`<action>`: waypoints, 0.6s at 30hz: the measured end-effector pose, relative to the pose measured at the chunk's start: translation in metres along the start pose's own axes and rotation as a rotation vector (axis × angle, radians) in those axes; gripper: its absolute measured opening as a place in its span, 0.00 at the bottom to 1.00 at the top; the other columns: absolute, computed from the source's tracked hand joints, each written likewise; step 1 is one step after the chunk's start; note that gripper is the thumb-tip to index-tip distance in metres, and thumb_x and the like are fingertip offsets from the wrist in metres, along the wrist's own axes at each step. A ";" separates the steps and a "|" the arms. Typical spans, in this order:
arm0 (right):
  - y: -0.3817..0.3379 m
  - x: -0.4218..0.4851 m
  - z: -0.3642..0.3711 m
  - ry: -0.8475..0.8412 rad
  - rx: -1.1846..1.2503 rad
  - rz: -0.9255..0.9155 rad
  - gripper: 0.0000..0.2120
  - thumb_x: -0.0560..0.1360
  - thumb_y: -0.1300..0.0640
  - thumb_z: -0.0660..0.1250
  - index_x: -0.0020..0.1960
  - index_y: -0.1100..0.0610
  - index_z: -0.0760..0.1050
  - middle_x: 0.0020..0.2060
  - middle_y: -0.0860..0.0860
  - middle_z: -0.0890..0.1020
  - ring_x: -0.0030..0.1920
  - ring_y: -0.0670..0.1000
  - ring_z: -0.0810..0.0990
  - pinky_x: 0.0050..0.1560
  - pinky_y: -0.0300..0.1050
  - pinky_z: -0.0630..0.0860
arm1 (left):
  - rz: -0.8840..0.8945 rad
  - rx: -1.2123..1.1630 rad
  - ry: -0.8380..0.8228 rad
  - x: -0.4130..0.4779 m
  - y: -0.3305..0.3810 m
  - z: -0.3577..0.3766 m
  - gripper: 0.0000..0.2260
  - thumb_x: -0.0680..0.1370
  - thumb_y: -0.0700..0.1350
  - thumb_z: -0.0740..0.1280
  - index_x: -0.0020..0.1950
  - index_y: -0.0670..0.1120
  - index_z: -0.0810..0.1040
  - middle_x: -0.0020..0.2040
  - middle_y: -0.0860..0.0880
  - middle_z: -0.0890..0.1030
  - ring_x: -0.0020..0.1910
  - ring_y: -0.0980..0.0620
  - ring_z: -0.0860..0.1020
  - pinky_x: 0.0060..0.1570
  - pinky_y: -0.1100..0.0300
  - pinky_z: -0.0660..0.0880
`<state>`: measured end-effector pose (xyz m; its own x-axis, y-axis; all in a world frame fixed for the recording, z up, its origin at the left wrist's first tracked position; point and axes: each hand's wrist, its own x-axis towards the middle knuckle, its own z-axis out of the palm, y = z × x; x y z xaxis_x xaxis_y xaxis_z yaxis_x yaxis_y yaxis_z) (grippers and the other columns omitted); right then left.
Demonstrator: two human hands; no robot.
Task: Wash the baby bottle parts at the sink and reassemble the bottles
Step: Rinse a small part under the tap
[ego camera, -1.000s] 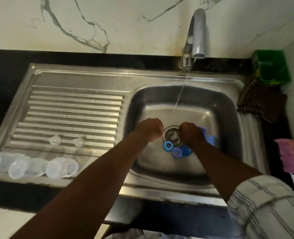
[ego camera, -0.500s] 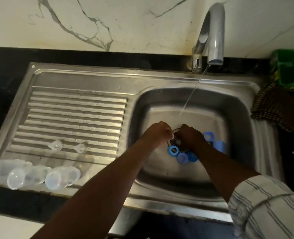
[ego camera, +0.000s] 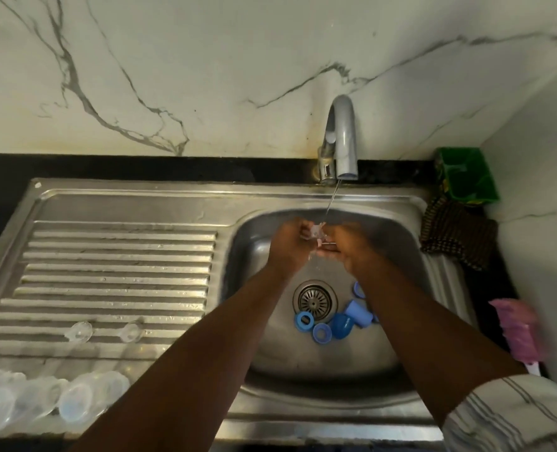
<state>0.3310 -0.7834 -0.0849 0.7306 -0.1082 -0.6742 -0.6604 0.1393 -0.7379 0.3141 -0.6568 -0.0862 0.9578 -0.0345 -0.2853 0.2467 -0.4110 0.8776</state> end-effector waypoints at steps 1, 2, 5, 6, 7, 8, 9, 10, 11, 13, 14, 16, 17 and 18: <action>-0.004 -0.002 -0.001 -0.003 -0.017 0.012 0.06 0.81 0.57 0.65 0.49 0.58 0.78 0.42 0.56 0.83 0.37 0.53 0.83 0.33 0.44 0.79 | 0.050 0.037 0.031 0.003 0.005 0.000 0.09 0.76 0.38 0.72 0.45 0.51 0.77 0.45 0.47 0.83 0.48 0.45 0.82 0.55 0.45 0.79; -0.008 -0.004 -0.002 0.004 -0.049 0.014 0.07 0.81 0.55 0.64 0.50 0.57 0.78 0.42 0.56 0.83 0.38 0.53 0.83 0.34 0.44 0.78 | 0.092 0.061 0.066 0.006 0.009 -0.001 0.06 0.78 0.38 0.70 0.45 0.50 0.78 0.44 0.46 0.83 0.47 0.45 0.83 0.54 0.45 0.79; -0.016 -0.011 -0.006 0.018 -0.087 -0.011 0.09 0.82 0.53 0.63 0.54 0.57 0.78 0.45 0.58 0.84 0.42 0.54 0.83 0.36 0.45 0.79 | 0.134 0.082 0.067 0.013 0.020 -0.003 0.03 0.79 0.42 0.69 0.46 0.47 0.81 0.42 0.47 0.84 0.43 0.48 0.83 0.50 0.46 0.80; -0.018 -0.015 -0.008 0.020 -0.090 -0.019 0.08 0.82 0.54 0.62 0.53 0.57 0.78 0.44 0.58 0.84 0.42 0.54 0.83 0.37 0.45 0.80 | 0.146 0.099 0.040 0.013 0.025 -0.003 0.03 0.80 0.43 0.69 0.47 0.46 0.82 0.42 0.48 0.84 0.42 0.49 0.83 0.50 0.47 0.80; -0.018 -0.020 -0.009 0.013 -0.093 -0.024 0.08 0.83 0.54 0.61 0.51 0.57 0.77 0.43 0.57 0.84 0.41 0.54 0.83 0.37 0.45 0.80 | 0.159 0.121 0.018 0.012 0.027 -0.003 0.03 0.80 0.42 0.69 0.48 0.46 0.83 0.42 0.48 0.84 0.42 0.50 0.82 0.50 0.47 0.80; -0.020 -0.025 -0.011 0.010 -0.105 -0.030 0.08 0.83 0.55 0.61 0.51 0.57 0.77 0.43 0.57 0.83 0.40 0.54 0.82 0.38 0.45 0.80 | 0.180 0.133 0.002 0.011 0.029 -0.003 0.03 0.79 0.42 0.69 0.48 0.46 0.83 0.41 0.49 0.84 0.41 0.52 0.82 0.50 0.47 0.80; -0.020 -0.029 -0.011 0.009 -0.118 -0.034 0.08 0.83 0.55 0.60 0.53 0.57 0.76 0.44 0.58 0.83 0.40 0.55 0.82 0.39 0.46 0.80 | 0.198 0.144 -0.003 0.009 0.031 -0.005 0.03 0.79 0.42 0.69 0.47 0.46 0.83 0.41 0.49 0.84 0.41 0.52 0.82 0.50 0.48 0.80; -0.022 -0.032 -0.011 0.013 -0.123 -0.042 0.08 0.83 0.56 0.60 0.55 0.58 0.76 0.46 0.59 0.83 0.42 0.56 0.82 0.39 0.46 0.80 | 0.212 0.164 -0.005 0.007 0.033 -0.007 0.03 0.79 0.42 0.70 0.47 0.47 0.83 0.42 0.50 0.84 0.42 0.52 0.82 0.50 0.48 0.80; -0.022 -0.035 -0.011 0.018 -0.122 -0.048 0.07 0.82 0.58 0.61 0.56 0.59 0.76 0.48 0.60 0.83 0.44 0.57 0.82 0.41 0.47 0.80 | 0.219 0.201 -0.013 0.004 0.035 -0.010 0.03 0.79 0.43 0.69 0.48 0.47 0.84 0.43 0.50 0.85 0.43 0.52 0.82 0.50 0.50 0.80; -0.022 -0.040 -0.009 0.009 -0.131 -0.070 0.06 0.80 0.63 0.63 0.55 0.60 0.77 0.50 0.60 0.83 0.48 0.58 0.83 0.46 0.49 0.81 | 0.221 0.321 -0.021 -0.001 0.036 -0.018 0.06 0.79 0.44 0.68 0.51 0.46 0.83 0.45 0.48 0.85 0.46 0.49 0.82 0.50 0.50 0.79; -0.020 -0.041 -0.008 0.003 -0.172 -0.097 0.07 0.80 0.65 0.63 0.54 0.60 0.78 0.51 0.60 0.83 0.51 0.58 0.83 0.49 0.50 0.82 | 0.221 0.373 -0.019 -0.003 0.035 -0.020 0.06 0.79 0.44 0.67 0.51 0.45 0.83 0.46 0.46 0.85 0.46 0.47 0.82 0.50 0.49 0.79; -0.018 -0.044 -0.003 0.001 -0.364 -0.196 0.08 0.79 0.66 0.65 0.49 0.55 0.79 0.50 0.59 0.83 0.52 0.57 0.83 0.52 0.51 0.82 | 0.210 0.420 -0.026 -0.006 0.035 -0.025 0.07 0.79 0.44 0.66 0.50 0.44 0.83 0.45 0.46 0.84 0.46 0.45 0.82 0.50 0.47 0.79; -0.017 -0.046 -0.001 0.006 -0.488 -0.252 0.08 0.78 0.65 0.66 0.46 0.53 0.78 0.48 0.58 0.83 0.50 0.56 0.83 0.52 0.51 0.81 | 0.198 0.432 -0.027 -0.006 0.036 -0.025 0.07 0.79 0.45 0.66 0.49 0.45 0.83 0.45 0.46 0.84 0.46 0.45 0.82 0.50 0.47 0.79; -0.019 -0.048 0.001 0.014 -0.594 -0.307 0.07 0.78 0.63 0.67 0.43 0.53 0.77 0.45 0.56 0.83 0.47 0.54 0.82 0.50 0.50 0.80 | 0.198 0.442 -0.021 -0.007 0.038 -0.027 0.07 0.79 0.45 0.66 0.49 0.45 0.83 0.44 0.47 0.84 0.46 0.46 0.82 0.50 0.48 0.80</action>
<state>0.3089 -0.7795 -0.0380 0.9009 -0.0698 -0.4285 -0.4094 -0.4651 -0.7849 0.3208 -0.6474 -0.0402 0.9758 -0.1677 -0.1405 -0.0312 -0.7425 0.6692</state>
